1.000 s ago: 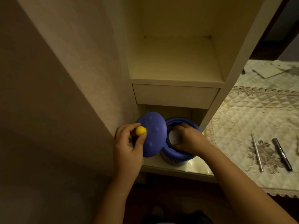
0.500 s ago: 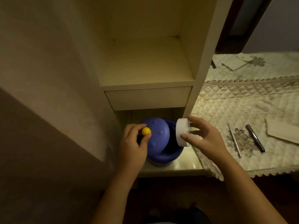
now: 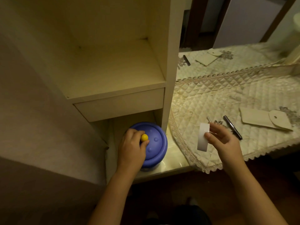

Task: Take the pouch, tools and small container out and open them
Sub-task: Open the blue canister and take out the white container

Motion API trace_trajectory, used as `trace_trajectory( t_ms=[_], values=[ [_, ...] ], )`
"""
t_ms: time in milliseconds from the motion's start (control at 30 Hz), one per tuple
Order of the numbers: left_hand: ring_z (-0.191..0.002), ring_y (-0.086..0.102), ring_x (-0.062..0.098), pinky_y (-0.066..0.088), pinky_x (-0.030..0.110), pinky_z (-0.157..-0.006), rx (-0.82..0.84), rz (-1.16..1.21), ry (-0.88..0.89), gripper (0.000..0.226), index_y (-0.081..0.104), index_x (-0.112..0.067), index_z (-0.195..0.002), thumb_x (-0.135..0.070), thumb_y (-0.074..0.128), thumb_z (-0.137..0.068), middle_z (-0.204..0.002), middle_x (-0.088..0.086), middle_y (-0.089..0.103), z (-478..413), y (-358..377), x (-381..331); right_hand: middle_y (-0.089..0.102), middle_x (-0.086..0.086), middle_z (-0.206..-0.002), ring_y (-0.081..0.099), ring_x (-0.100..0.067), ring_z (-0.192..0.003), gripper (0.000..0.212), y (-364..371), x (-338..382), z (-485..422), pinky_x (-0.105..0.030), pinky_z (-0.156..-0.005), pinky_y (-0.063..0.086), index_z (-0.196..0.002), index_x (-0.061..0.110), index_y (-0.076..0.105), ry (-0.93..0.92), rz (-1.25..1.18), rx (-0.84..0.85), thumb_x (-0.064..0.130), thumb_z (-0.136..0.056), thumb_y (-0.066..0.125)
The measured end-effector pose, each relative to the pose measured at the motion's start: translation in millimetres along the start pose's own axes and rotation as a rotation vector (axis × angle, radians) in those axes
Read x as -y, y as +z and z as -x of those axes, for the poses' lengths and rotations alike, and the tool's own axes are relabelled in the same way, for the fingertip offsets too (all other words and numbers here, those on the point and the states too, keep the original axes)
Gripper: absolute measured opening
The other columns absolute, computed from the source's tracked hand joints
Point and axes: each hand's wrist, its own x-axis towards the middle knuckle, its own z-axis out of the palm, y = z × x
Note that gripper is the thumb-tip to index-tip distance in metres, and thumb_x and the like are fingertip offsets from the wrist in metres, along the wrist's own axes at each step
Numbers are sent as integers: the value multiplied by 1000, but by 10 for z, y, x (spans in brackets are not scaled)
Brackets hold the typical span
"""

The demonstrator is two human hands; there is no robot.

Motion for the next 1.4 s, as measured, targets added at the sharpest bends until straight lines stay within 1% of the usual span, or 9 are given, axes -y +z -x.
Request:
trace_trajectory(
  t_ms=[233,367,467,533,600,800,1067,1267,1400],
  values=[
    [-104,53,31,37,29,-82,-50,72,-13,30,56,-10,-109,-16,64,-80,-116,14,52,44,51,28,62,6,-99,59,-7,-90,37,44,-17,15,-7,-57,50,-114,16,56,-4,-20,24,3,-80,61],
    [-120,41,24,35,30,-93,-107,136,-95,68,41,-16,-128,-34,73,-70,-132,11,43,225,43,28,62,6,-100,59,-8,-91,35,81,-33,5,-7,-58,51,-114,17,56,7,-15,41,4,-81,60],
    [-126,36,26,37,39,-100,-162,122,-154,90,26,-27,-131,-62,63,-57,-138,12,37,465,117,64,62,7,-99,59,-8,-91,35,98,-59,12,-7,-59,51,-114,15,56,14,-1,48,4,-82,60],
    [-132,30,29,36,46,-104,-186,118,-222,102,20,-26,-134,-64,66,-52,-143,14,31,558,198,68,62,8,-99,60,-6,-90,37,108,-91,23,-7,-60,52,-117,14,56,23,10,50,4,-82,60],
    [-136,25,30,33,49,-107,-187,151,-286,114,18,-18,-138,-54,79,-48,-147,13,25,586,269,43,62,8,-100,60,-4,-89,37,110,-125,32,-8,-61,52,-118,12,56,36,22,47,5,-82,60],
    [-138,20,27,30,42,-107,-228,296,-420,118,10,-13,-141,-39,82,-51,-151,12,19,535,396,3,63,5,-102,62,-6,-90,35,68,-138,34,-8,-58,52,-116,15,57,53,34,44,6,-82,60],
    [-135,28,30,36,41,-105,-331,392,-408,109,15,-9,-141,-33,80,-57,-149,15,25,236,480,86,63,8,-99,62,-1,-84,32,-16,-102,26,-11,-59,52,-111,19,57,51,45,-11,6,-82,60],
    [-139,21,27,26,29,-102,-398,440,-414,105,10,-11,-142,-32,77,-64,-152,13,18,-24,544,90,62,9,-99,59,-7,-92,33,-61,-75,35,-24,-74,47,-114,17,57,66,71,-37,9,-83,59],
    [-137,24,29,26,25,-99,-452,446,-452,97,15,-7,-141,-29,75,-68,-151,16,21,-150,567,53,62,8,-99,58,-8,-93,35,-68,-80,8,-24,-76,47,-117,13,57,78,69,-56,8,-82,60]
  ],
)
